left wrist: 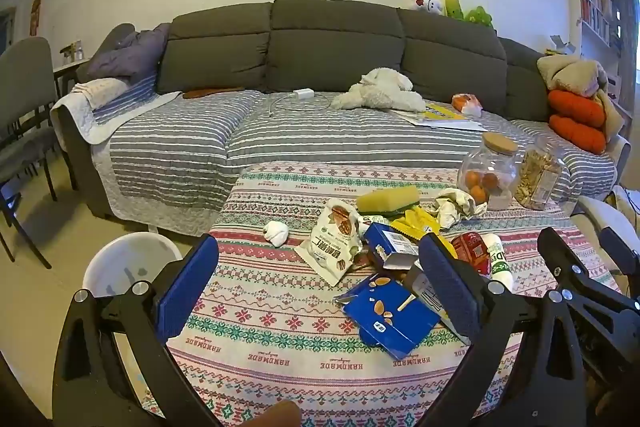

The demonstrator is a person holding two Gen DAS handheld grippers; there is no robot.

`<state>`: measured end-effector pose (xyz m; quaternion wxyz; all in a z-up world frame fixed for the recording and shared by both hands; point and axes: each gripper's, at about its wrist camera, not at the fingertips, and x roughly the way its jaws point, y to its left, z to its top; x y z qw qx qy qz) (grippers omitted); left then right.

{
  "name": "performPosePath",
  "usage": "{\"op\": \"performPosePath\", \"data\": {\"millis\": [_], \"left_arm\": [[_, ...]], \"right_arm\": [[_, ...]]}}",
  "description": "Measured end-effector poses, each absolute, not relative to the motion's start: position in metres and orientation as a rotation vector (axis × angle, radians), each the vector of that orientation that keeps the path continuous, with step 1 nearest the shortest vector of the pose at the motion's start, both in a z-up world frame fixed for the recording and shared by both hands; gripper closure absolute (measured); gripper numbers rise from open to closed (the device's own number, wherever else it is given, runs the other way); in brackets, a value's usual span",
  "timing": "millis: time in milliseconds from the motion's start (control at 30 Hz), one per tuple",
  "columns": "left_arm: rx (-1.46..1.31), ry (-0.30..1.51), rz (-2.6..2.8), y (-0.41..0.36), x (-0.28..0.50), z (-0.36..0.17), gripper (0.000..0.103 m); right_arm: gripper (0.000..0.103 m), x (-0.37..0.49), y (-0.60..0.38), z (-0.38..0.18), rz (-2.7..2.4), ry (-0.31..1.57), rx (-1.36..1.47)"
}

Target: Collect trash

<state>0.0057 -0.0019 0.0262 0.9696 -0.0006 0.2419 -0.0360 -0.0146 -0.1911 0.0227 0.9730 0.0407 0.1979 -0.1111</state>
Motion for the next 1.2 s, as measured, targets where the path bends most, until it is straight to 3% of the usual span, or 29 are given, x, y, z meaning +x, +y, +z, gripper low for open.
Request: {"op": "performPosePath", "data": {"millis": [1200], "left_arm": [[-0.007,0.476,-0.08,-0.0044,0.0026,0.0267,0.007]], "right_arm": [[0.005,-0.02,-0.1897,0.0244,-0.223,0.369,0.093]]}}
